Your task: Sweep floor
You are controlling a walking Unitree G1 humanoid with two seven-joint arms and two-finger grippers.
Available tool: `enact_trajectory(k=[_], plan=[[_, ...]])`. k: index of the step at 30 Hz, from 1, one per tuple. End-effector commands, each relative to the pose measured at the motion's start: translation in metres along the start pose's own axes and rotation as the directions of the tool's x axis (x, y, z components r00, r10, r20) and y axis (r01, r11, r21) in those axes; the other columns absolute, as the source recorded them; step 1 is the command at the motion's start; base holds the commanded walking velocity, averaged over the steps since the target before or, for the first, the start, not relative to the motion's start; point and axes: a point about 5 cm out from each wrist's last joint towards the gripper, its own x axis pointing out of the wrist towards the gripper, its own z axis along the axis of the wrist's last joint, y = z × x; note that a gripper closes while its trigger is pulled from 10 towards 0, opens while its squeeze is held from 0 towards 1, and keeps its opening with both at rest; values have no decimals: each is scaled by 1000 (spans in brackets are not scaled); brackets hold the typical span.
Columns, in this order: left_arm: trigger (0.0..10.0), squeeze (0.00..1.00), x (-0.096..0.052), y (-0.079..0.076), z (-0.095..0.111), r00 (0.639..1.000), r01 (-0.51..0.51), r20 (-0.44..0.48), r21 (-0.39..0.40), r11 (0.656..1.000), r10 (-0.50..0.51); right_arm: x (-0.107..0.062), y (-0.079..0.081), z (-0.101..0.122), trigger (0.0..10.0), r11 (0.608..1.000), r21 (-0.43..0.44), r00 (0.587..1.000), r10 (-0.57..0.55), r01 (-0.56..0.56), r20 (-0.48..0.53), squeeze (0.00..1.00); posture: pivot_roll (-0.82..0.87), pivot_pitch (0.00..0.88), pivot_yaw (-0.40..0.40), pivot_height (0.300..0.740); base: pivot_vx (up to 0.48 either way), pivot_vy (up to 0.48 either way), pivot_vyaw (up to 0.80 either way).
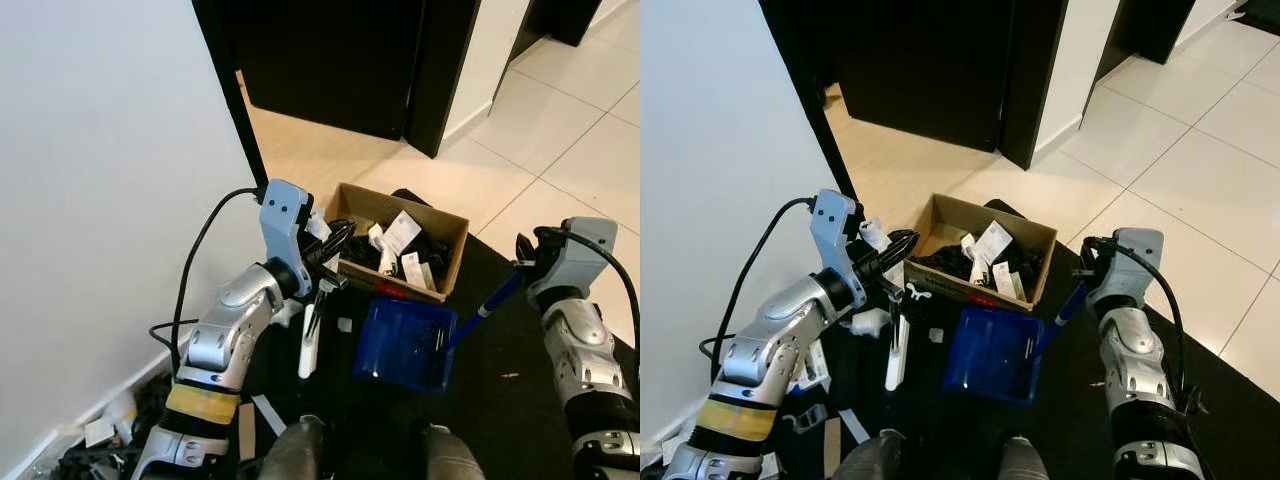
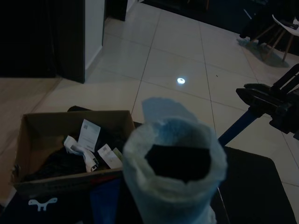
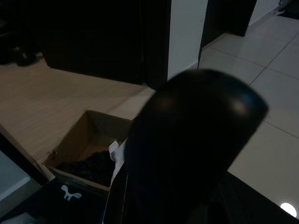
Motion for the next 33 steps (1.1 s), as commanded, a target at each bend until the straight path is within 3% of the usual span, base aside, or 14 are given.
enact_trajectory(k=[1,33], plan=[[10000,0,-1,-3,4,999,12,30,16,1000,-12,-2,-3,1,10000,1000,16,1000,-8,7,8,0,94,143,62,740,345,0,0],[10000,0,0,-1,5,999,12,36,17,1000,-13,-3,0,-2,10000,1000,23,1000,-5,5,-7,0,96,148,65,740,427,0,0]])
